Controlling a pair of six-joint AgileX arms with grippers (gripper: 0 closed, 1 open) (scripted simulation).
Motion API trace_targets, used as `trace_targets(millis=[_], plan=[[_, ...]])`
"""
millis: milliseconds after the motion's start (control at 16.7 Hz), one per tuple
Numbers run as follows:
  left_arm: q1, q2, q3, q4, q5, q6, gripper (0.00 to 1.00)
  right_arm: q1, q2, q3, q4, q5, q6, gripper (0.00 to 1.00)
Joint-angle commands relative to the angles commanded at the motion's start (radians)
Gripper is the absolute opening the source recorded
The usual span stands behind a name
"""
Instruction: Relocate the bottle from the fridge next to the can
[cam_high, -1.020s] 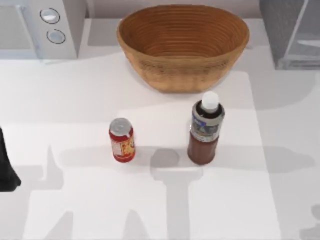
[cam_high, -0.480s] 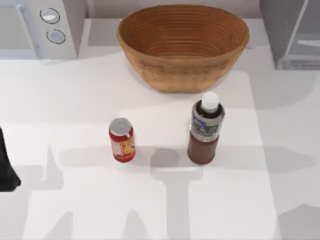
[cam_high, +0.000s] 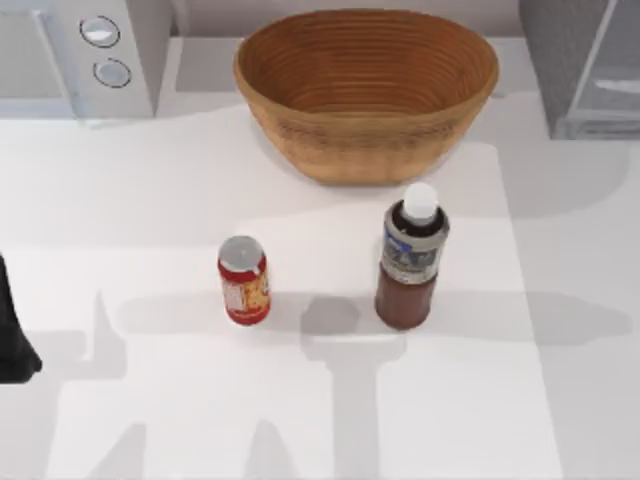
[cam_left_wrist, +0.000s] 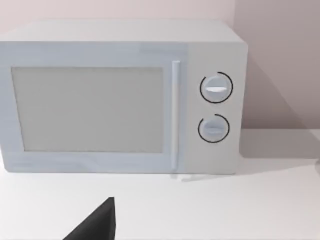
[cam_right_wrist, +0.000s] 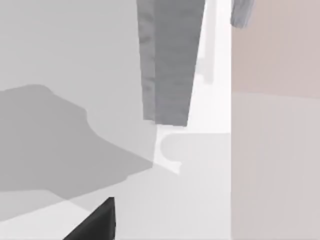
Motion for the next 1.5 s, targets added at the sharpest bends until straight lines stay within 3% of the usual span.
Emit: trace_targets(millis=[240, 780, 1080, 1500], plan=[[0.000, 0.000, 0.000, 0.000, 0.000, 0.000, 1.00, -0.087, 0.112, 0.037, -0.017, -0.045, -0.083, 1.00], [0.000, 0.000, 0.000, 0.000, 0.000, 0.000, 1.00, -0.043, 0.118, 0.034, 0.042, -0.041, -0.019, 1.00], [0.000, 0.000, 0.000, 0.000, 0.000, 0.000, 1.00, 0.145, 0.128, 0.026, 0.294, -0.005, 0.286, 1.00], [0.000, 0.000, 0.000, 0.000, 0.000, 0.000, 1.00, 0.516, 0.135, 0.013, 0.798, 0.080, 0.920, 1.00]])
